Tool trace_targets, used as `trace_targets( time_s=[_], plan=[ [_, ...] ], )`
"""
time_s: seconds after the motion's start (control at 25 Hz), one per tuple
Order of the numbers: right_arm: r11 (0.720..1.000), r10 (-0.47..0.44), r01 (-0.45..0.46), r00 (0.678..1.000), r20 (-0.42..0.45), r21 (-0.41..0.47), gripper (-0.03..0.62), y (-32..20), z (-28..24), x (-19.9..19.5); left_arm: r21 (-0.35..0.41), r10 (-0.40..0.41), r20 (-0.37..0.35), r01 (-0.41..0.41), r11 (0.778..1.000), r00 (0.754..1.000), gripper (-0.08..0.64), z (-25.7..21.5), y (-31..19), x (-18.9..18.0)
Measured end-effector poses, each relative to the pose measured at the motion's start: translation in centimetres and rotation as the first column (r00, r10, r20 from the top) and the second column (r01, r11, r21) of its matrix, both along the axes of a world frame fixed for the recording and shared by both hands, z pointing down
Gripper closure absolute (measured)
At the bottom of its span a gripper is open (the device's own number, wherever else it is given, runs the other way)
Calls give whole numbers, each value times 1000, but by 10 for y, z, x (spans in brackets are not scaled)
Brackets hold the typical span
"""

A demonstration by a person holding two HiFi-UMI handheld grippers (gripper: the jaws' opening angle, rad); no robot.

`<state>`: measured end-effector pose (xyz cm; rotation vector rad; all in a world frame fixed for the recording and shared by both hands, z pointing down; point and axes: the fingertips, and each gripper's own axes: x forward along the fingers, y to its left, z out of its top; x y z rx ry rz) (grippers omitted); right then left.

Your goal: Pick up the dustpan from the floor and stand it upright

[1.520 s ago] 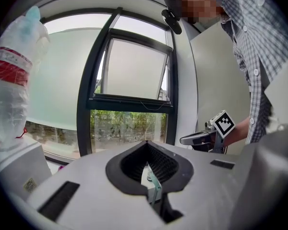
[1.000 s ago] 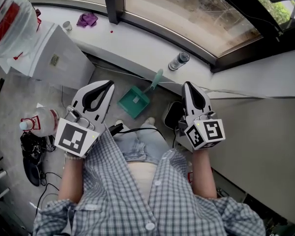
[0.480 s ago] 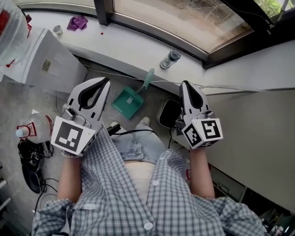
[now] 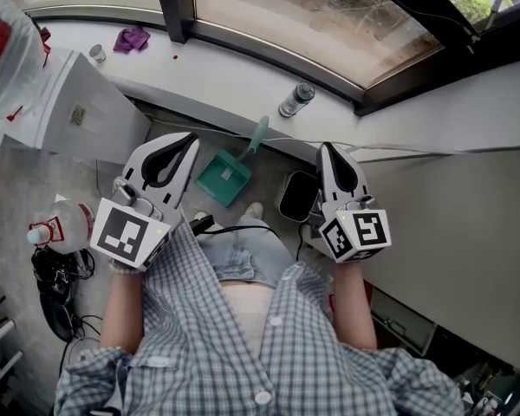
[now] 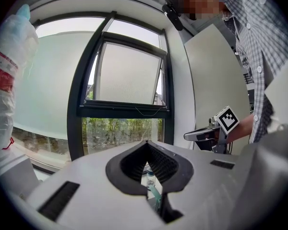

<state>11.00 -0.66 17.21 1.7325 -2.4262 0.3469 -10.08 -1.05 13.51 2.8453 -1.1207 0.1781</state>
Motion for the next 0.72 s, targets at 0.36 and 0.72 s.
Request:
trace_targets(
  time_s=[0.36,0.72],
  plan=[
    [1000,3,-3,1000,3,-1,584,0,0,1,-5,4,8,-4,1000,1000,554,2,2,0],
    [1000,-6,6,1000,-2,-4,586,0,1,-2,-5,0,9,0,1000,1000,554,2,2,-1]
  ],
)
